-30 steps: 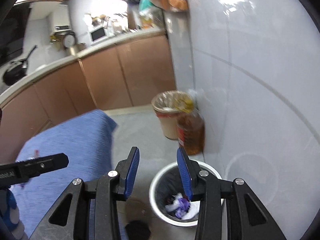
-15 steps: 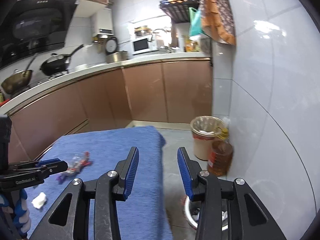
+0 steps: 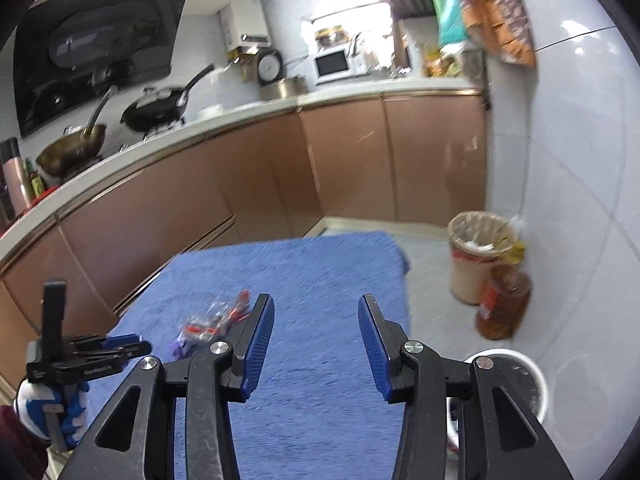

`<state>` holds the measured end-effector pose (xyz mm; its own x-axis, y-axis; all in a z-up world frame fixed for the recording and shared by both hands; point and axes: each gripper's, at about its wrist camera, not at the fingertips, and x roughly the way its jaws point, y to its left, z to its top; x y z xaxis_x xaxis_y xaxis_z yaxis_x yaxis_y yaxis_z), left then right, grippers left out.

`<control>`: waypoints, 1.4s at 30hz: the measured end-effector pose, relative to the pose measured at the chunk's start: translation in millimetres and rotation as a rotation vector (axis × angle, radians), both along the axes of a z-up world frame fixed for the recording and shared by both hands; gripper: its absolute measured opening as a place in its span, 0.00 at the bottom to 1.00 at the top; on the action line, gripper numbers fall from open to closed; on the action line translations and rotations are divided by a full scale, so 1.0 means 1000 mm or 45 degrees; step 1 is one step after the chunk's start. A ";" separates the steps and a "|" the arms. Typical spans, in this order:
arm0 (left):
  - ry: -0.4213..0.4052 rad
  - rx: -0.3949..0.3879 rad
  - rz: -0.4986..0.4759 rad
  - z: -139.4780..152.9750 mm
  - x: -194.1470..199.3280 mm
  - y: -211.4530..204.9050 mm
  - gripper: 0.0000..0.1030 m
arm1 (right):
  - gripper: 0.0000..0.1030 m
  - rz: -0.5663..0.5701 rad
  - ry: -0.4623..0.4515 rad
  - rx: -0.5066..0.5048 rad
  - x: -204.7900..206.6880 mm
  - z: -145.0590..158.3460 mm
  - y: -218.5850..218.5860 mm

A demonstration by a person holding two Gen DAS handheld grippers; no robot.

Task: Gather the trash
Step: 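Move both tools back over the remaining wrappers on the towel, then grasp the purple wrapper with left tool while right tool grasps red-tied plastic bag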

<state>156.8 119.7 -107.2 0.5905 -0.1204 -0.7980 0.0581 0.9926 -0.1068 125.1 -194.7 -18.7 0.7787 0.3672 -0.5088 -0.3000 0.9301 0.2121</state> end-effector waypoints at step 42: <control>0.113 -0.144 -0.060 -0.062 0.066 0.047 0.24 | 0.41 0.432 0.580 0.060 0.149 -0.142 0.196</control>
